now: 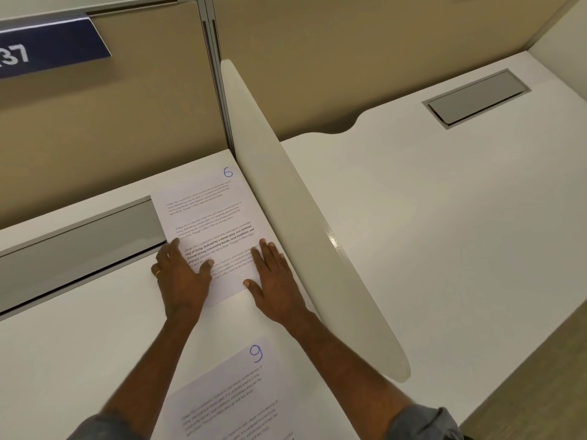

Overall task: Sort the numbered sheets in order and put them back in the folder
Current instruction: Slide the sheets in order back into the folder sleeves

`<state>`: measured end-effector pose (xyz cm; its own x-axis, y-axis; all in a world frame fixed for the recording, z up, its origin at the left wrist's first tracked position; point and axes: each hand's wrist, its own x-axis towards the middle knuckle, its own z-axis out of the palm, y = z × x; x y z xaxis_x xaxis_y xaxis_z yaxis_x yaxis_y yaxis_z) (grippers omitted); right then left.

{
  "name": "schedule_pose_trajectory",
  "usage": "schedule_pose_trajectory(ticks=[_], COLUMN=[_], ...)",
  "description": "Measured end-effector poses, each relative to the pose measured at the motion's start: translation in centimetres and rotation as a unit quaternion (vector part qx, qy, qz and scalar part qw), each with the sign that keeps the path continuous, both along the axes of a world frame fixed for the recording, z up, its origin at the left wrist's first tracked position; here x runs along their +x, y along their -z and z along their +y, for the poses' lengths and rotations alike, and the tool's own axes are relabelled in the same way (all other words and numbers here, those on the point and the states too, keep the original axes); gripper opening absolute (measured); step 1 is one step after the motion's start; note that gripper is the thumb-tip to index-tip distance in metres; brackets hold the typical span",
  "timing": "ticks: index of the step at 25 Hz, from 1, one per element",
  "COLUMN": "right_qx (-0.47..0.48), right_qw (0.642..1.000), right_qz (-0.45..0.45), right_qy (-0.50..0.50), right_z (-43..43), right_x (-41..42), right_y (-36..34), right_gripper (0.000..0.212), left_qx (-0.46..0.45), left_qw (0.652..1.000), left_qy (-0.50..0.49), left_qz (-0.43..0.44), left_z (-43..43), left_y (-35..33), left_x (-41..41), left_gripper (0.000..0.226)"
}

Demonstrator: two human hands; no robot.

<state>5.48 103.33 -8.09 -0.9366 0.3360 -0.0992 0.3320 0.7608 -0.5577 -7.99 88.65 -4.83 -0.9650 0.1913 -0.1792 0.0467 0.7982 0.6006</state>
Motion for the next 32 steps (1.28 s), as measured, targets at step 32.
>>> schedule_pose_trajectory(ticks=[32], right_qx=[-0.461], right_qw=[0.877], right_qz=[0.053], right_qy=[0.124], right_z=[-6.1], right_x=[5.9], right_y=[-12.1], right_gripper=[0.019], left_qx=[0.355], left_qw=[0.904], left_qy=[-0.143], left_qz=[-0.191], left_z=[-17.9], left_y=[-9.8], left_x=[11.4], left_gripper=[0.032])
